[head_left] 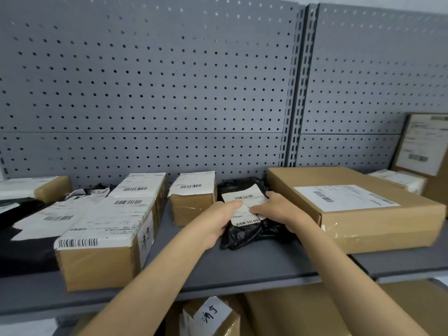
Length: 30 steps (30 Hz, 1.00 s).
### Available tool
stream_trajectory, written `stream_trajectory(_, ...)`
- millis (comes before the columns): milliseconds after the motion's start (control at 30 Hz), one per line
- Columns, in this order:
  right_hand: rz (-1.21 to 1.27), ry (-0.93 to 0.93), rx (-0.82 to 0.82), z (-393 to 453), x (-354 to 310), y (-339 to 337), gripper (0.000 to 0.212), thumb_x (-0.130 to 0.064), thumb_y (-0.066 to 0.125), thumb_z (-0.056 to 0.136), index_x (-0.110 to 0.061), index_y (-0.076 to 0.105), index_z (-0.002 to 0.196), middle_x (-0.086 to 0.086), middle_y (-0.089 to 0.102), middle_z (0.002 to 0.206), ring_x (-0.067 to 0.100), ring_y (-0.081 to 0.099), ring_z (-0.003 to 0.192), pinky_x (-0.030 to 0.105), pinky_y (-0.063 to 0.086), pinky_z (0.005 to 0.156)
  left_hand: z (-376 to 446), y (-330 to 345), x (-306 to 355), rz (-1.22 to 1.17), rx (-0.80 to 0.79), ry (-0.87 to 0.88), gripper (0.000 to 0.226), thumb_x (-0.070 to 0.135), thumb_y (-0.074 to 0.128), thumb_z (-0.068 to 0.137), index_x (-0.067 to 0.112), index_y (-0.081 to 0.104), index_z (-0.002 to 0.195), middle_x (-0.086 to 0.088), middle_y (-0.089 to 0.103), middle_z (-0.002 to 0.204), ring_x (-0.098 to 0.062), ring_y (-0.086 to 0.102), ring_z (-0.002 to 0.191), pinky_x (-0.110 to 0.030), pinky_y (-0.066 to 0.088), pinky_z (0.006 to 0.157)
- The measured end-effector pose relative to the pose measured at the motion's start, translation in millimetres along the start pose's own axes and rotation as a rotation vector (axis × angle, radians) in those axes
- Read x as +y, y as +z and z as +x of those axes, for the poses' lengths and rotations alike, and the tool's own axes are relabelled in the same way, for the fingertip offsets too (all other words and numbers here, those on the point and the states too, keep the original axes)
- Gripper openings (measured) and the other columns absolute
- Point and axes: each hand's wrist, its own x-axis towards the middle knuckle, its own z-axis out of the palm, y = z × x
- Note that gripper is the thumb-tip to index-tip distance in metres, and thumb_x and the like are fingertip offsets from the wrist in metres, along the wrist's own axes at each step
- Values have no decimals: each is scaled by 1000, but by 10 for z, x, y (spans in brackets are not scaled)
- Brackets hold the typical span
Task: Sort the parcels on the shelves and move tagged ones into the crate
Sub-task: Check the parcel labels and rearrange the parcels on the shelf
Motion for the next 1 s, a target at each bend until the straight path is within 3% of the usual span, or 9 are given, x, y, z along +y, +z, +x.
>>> stream_trajectory(167, 137, -52, 64, -71, 163, -152, 73, -17, 68, 85, -8, 30, 146, 6, 40, 146, 19, 47, 126, 23, 37, 99, 5, 103, -3, 51, 13, 106, 15, 17, 49, 93, 14, 62, 101, -3, 67, 105, -14, 60, 89, -25, 46, 79)
stream_trajectory(300, 356, -52, 104, -125, 198, -232, 71, -15, 69, 84, -10, 34, 145, 4, 50, 134, 12, 56, 101, 22, 40, 85, -14, 141, 39, 128, 34, 211, 18, 17, 51, 91, 13, 63, 104, -1, 67, 110, -15, 61, 101, -29, 47, 90)
stream_trajectory(400, 528, -53, 182, -125, 225, -256, 68, -13, 70, 83, -12, 37, 143, 5, 56, 122, 12, 58, 91, 23, 42, 79, -38, 126, 101, 129, 35, 234, 38, 22, 51, 91, 12, 53, 128, -1, 59, 128, -17, 52, 120, -38, 37, 107)
stream_trajectory(500, 679, -74, 221, -108, 247, -228, 67, -7, 68, 83, -12, 38, 142, -2, 61, 106, 11, 62, 88, 22, 48, 75, -67, 100, 140, 103, 24, 273, 34, 19, 50, 93, 12, 53, 127, 1, 59, 127, -12, 52, 116, -30, 38, 102)
stream_trajectory(600, 763, -127, 242, -98, 264, -204, 63, 0, 66, 82, -13, 43, 140, 1, 62, 118, 17, 65, 97, 28, 52, 80, -83, 69, 100, 68, 24, 280, 30, 15, 49, 94, 12, 52, 123, 0, 62, 119, -8, 56, 103, -23, 42, 88)
stream_trajectory(733, 746, -182, 249, -112, 276, -200, 60, 3, 63, 84, -13, 45, 139, 8, 61, 127, 21, 64, 104, 28, 54, 80, -69, 65, 27, 45, 10, 283, 28, 16, 48, 94, 12, 51, 121, 0, 62, 118, -10, 57, 107, -26, 41, 97)
stream_trajectory(867, 700, -191, 290, -155, 266, -220, 57, 0, 60, 86, -12, 45, 139, 6, 61, 127, 13, 64, 95, 13, 53, 63, -61, 105, 4, 32, 20, 295, 22, 17, 50, 93, 16, 56, 114, 3, 65, 109, -6, 61, 98, -21, 45, 85)
stream_trajectory(933, 695, -187, 278, -165, 259, -196, 51, 0, 58, 87, -11, 48, 136, 7, 62, 125, 15, 64, 95, 18, 53, 70, -58, 114, 6, 16, 56, 314, 11, 18, 50, 93, 25, 59, 95, 14, 66, 90, 9, 61, 80, -8, 45, 66)
stream_trajectory(1000, 691, -166, 253, -171, 256, -156, 47, 0, 55, 89, -10, 50, 134, 9, 63, 124, 19, 63, 98, 25, 50, 79, -65, 112, 8, 8, 84, 339, 22, 17, 50, 93, 31, 54, 77, 26, 58, 72, 19, 55, 59, -1, 39, 48)
